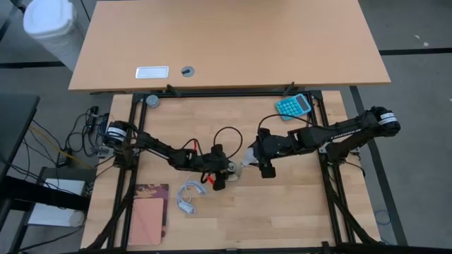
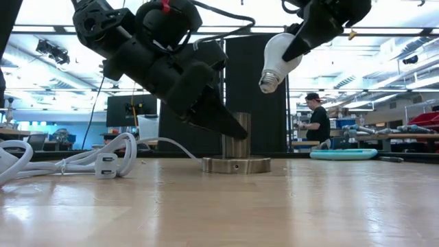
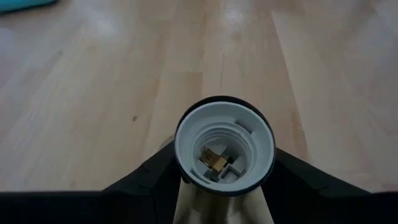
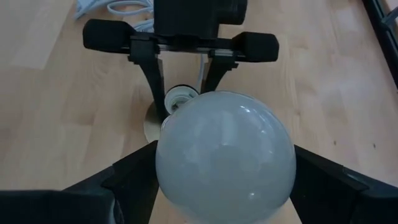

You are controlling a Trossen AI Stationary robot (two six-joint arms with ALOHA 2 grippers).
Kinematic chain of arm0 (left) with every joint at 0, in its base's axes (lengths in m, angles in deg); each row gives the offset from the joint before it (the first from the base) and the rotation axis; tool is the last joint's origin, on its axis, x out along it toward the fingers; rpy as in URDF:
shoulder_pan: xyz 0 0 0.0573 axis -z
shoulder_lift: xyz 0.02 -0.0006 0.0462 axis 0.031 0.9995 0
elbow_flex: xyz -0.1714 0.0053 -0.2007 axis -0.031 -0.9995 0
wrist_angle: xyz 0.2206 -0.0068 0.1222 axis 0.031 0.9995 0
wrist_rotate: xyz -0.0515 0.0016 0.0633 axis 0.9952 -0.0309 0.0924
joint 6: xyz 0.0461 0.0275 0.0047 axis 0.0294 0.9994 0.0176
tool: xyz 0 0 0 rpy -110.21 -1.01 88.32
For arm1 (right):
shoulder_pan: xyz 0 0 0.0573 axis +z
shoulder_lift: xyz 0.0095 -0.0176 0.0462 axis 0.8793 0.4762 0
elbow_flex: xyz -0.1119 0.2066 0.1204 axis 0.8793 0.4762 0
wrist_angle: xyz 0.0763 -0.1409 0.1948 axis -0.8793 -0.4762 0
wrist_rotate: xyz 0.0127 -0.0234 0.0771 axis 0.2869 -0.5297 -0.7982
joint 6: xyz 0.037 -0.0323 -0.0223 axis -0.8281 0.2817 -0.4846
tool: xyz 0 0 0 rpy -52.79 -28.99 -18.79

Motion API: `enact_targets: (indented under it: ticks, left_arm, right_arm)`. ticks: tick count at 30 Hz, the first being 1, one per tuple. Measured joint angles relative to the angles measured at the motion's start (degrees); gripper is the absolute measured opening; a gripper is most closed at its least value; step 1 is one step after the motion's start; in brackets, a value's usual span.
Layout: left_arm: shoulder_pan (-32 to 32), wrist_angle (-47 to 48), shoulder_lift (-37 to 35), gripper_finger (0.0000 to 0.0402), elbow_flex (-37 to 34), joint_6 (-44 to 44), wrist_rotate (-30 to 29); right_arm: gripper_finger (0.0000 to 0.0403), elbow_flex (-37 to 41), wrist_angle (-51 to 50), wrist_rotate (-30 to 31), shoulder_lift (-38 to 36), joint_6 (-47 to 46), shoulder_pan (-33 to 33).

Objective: Screw lightbulb
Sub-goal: Insert the lightbulb into the lamp socket

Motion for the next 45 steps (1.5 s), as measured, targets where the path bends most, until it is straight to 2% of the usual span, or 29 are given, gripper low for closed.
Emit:
enact_targets:
  ticks: [8,16,22,25,32,45]
  left_arm:
    - [-0.39,-6.58,0.33,0.0193,0.00,3.97,-0.24]
    - [-2.75,-10.68,3.65,0.0193,0.00,2.84,0.38]
    - [-4.62,-11.10,6.90,0.0194,4.66,2.96,4.73]
    - [-5.32,-7.94,9.06,0.0194,9.75,4.77,5.91]
    - [-7.01,6.49,12.33,0.0194,19.97,7.42,7.26]
    - [-7.52,7.61,12.72,0.0194,20.35,4.87,7.47]
  right_arm:
    - [0.0306,0.00,-3.46,-0.02,-0.04,-0.22,-0.01]
    - [0.0306,0.02,-6.59,-0.17,-0.82,-0.17,-0.02]
    - [0.0306,0.02,-8.14,0.28,-3.49,-0.32,0.00]
    - [0.0306,0.01,-9.03,0.85,-4.48,-0.67,-0.10]
    - [0.0306,0.02,-11.70,2.38,-4.44,-1.62,-0.22]
    - [0.0306,0.07,-8.01,3.61,1.23,0.90,-2.20]
